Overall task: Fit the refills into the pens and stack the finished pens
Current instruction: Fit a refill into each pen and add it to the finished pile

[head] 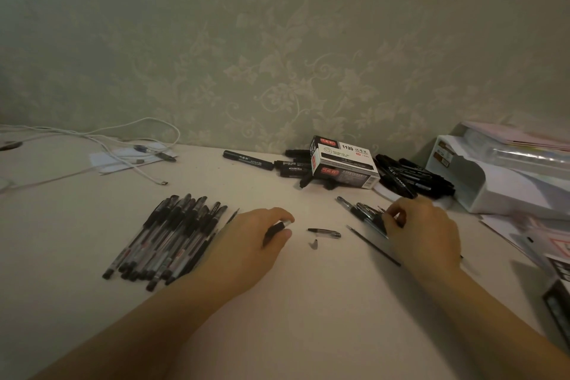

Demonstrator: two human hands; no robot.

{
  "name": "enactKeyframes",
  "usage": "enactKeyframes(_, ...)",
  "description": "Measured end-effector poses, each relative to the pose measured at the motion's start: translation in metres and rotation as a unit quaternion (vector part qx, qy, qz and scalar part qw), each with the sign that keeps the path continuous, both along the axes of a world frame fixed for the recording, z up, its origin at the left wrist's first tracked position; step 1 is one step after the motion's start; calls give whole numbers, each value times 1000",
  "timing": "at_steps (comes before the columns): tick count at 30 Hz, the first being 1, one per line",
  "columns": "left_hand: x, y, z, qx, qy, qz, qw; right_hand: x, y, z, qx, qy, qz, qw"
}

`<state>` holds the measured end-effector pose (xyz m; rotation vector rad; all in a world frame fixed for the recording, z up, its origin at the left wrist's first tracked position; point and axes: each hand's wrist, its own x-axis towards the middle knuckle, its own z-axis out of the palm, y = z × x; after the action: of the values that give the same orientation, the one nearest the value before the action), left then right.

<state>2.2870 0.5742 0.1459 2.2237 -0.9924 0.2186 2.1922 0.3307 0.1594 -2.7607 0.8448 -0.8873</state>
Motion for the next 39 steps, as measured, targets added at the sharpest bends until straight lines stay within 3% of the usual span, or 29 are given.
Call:
enactKeyframes(5,8,8,4,-14,-20,99,995,1,1,0,1,26,-11,1000)
enactKeyframes(10,21,23,16,-13,-65,229,971,4,6,-2,19,-57,76,995)
enactKeyframes(15,21,25,15,71,-51,237,968,10,34,-4,17,-98,208,973)
enactKeyframes(19,22,28,16,112,-43,255,959,10,45,-8,-29,-100,257,961)
enactKeyframes(28,21,28,14,199,-31,254,946,9,43,-11,1,-102,261,960)
enactKeyframes(39,25,28,14,205,-60,274,938,9,46,-12,8,-94,266,959)
